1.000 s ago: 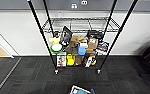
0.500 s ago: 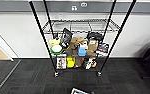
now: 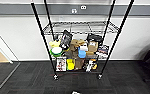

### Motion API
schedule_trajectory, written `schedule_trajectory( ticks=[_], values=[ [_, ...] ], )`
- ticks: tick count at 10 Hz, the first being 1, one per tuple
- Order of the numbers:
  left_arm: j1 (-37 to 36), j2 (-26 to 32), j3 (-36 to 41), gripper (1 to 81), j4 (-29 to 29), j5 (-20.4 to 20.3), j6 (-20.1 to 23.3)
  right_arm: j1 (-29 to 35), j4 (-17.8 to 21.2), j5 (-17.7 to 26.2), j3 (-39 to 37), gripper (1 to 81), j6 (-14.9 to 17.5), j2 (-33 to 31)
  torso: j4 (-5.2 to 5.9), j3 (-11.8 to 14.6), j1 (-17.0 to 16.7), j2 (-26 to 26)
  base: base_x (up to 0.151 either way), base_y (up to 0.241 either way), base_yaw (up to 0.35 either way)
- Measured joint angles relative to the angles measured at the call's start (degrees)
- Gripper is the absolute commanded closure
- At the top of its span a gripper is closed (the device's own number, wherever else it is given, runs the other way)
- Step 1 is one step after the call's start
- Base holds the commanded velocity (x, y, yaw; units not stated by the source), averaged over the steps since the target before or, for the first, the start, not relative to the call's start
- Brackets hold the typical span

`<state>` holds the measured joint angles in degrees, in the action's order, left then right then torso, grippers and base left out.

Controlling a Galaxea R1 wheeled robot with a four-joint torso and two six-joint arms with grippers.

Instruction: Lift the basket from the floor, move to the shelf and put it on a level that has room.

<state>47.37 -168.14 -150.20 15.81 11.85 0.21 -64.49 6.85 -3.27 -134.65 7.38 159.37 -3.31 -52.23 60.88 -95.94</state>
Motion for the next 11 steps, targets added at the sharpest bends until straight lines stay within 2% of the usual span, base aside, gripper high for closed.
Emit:
schedule_trajectory(
  ticks=[5, 9, 11],
  values=[
    [-0.8, -1.3, -0.2, 1.0, -1.0, 0.3, 0.0, 0.8, 0.1, 0.3, 0.1, 1.0, -2.6, -1.2, 0.00, 0.0, 6.1, -9.7, 0.000, 0.000, 0.000],
    [-0.5, -1.0, -0.3, 1.0, -1.3, 0.9, 0.0, 0.7, 0.2, 0.3, 4.1, 1.0, -4.5, -5.6, 0.00, 0.0, 10.9, -17.5, 0.000, 0.000, 0.000],
    [-0.5, -0.9, -0.3, 1.0, -1.3, 1.0, 0.0, 0.3, 0.4, 0.4, 4.3, 1.0, -4.7, -5.3, 0.00, 0.0, 13.3, -21.4, 0.000, 0.000, 0.000]
  ],
)
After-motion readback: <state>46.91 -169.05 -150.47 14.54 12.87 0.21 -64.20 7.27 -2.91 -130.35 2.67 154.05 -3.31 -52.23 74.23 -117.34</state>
